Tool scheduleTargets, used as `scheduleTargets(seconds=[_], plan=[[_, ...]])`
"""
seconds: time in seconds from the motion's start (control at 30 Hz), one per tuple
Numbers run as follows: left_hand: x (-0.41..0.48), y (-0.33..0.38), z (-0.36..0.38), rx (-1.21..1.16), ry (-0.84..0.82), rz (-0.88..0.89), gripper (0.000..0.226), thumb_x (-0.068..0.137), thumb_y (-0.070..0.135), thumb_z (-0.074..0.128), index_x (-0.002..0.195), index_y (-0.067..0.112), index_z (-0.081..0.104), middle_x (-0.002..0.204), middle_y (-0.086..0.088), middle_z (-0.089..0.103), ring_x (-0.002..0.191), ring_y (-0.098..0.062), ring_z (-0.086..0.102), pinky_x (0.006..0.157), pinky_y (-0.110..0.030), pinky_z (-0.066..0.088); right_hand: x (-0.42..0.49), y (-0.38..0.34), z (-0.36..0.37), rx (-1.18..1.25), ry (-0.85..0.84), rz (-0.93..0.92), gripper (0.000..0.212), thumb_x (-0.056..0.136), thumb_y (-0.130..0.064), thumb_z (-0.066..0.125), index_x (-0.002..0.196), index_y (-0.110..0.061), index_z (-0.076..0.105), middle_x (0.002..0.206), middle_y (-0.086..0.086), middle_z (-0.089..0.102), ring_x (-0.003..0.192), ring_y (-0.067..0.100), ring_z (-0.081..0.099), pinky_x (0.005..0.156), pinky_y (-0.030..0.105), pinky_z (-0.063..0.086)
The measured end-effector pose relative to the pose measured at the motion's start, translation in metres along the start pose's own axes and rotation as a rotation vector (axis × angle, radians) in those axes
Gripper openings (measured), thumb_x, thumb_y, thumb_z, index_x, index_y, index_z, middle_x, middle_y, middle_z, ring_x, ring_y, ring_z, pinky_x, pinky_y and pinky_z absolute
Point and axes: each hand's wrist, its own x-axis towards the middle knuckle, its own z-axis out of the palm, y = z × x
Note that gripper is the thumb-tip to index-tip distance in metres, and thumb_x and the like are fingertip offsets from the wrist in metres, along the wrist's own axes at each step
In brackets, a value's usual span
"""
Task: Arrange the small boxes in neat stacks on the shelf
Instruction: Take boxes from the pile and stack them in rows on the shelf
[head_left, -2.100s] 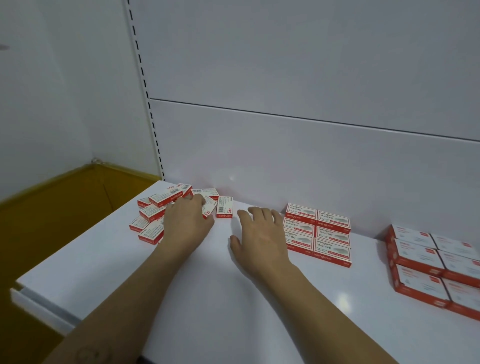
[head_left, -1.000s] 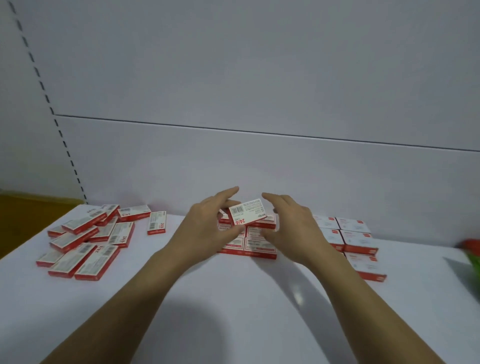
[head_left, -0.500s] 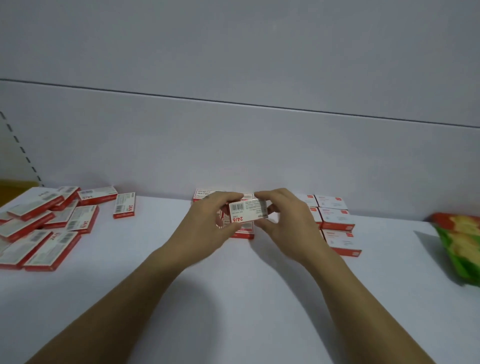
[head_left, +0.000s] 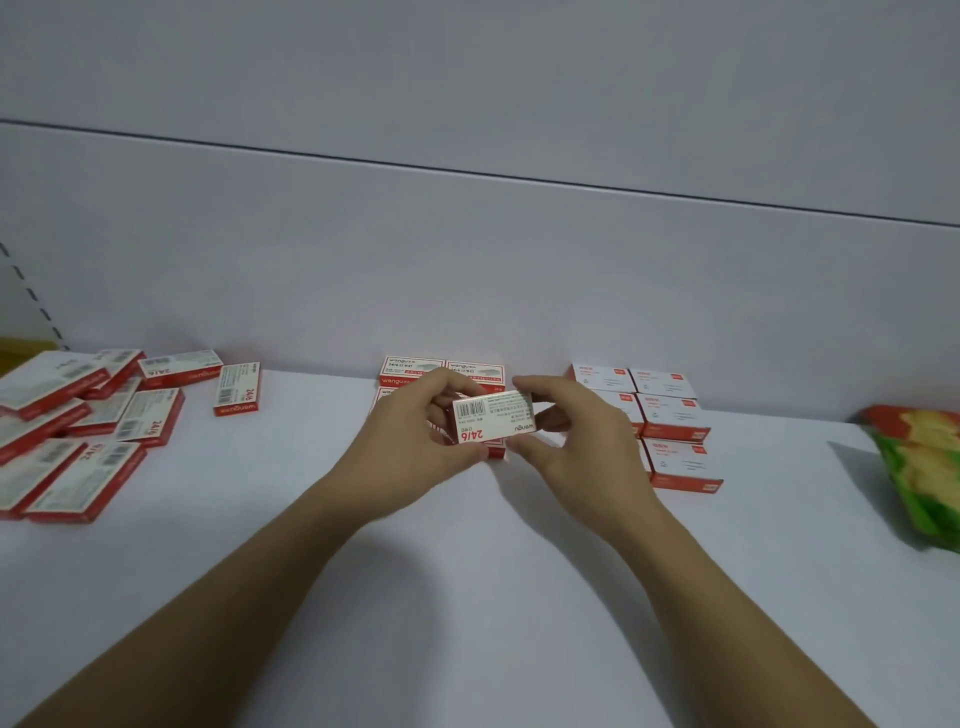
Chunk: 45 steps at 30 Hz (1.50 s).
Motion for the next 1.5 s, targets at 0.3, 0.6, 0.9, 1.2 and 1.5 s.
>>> scheduleTargets(seconds=[0.3, 0.6, 0.9, 1.2, 1.5], plan=[[-0.003, 0.004, 0.005, 0.047, 0.054, 0.076, 0.044, 0.072, 0.017, 0.082, 0.107, 0.031, 0.059, 0.091, 0.012, 0.071, 0.076, -0.007, 0.068, 0.067, -0.021, 0.056, -0.003, -0.007, 0.003, 0.128, 0.002, 0.098, 0.049, 0.082, -0.016, 0.069, 0.128, -0.029, 0.057, 0.108, -0.021, 0.065, 0.093, -0.006, 0.061, 0.08, 0.01, 0.049], [-0.008, 0.009, 0.011, 0.077, 0.065, 0.205, 0.043, 0.072, 0.014, 0.082, 0.104, 0.032, 0.06, 0.077, 0.011, 0.061, 0.069, -0.006, 0.058, 0.064, -0.011, 0.047, -0.005, -0.017, 0.002, 0.419, -0.066, 0.206, 0.03, 0.079, -0.026, 0.074, 0.105, -0.035, 0.062, 0.095, -0.015, 0.071, 0.086, 0.0, 0.068, 0.076, 0.021, 0.055], [-0.002, 0.007, 0.004, 0.123, -0.03, 0.148, 0.039, 0.069, 0.038, 0.081, 0.102, 0.04, 0.059, 0.105, 0.019, 0.058, 0.098, 0.0, 0.056, 0.081, -0.016, 0.045, 0.0, -0.013, -0.002, 1.09, -0.266, 0.381, 0.046, 0.077, -0.021, 0.044, 0.115, -0.006, 0.064, 0.108, 0.023, 0.069, 0.102, 0.037, 0.065, 0.091, 0.049, 0.053], [-0.005, 0.011, 0.001, 0.035, 0.015, 0.065, 0.046, 0.063, 0.021, 0.089, 0.096, 0.033, 0.06, 0.092, 0.015, 0.065, 0.083, -0.002, 0.064, 0.064, -0.019, 0.056, 0.0, -0.015, -0.005, 0.718, -0.094, 0.346, 0.019, 0.093, -0.01, 0.056, 0.101, -0.009, 0.073, 0.091, 0.008, 0.075, 0.086, 0.022, 0.072, 0.073, 0.034, 0.059], [-0.002, 0.009, -0.002, -0.198, 0.052, 0.012, 0.047, 0.07, 0.002, 0.08, 0.106, 0.025, 0.062, 0.095, 0.009, 0.073, 0.091, -0.008, 0.069, 0.076, -0.028, 0.058, 0.0, -0.017, -0.011, 0.732, -0.089, 0.345, 0.02, 0.089, -0.006, 0.062, 0.107, -0.013, 0.069, 0.091, 0.006, 0.075, 0.068, 0.014, 0.066, 0.061, 0.026, 0.054]])
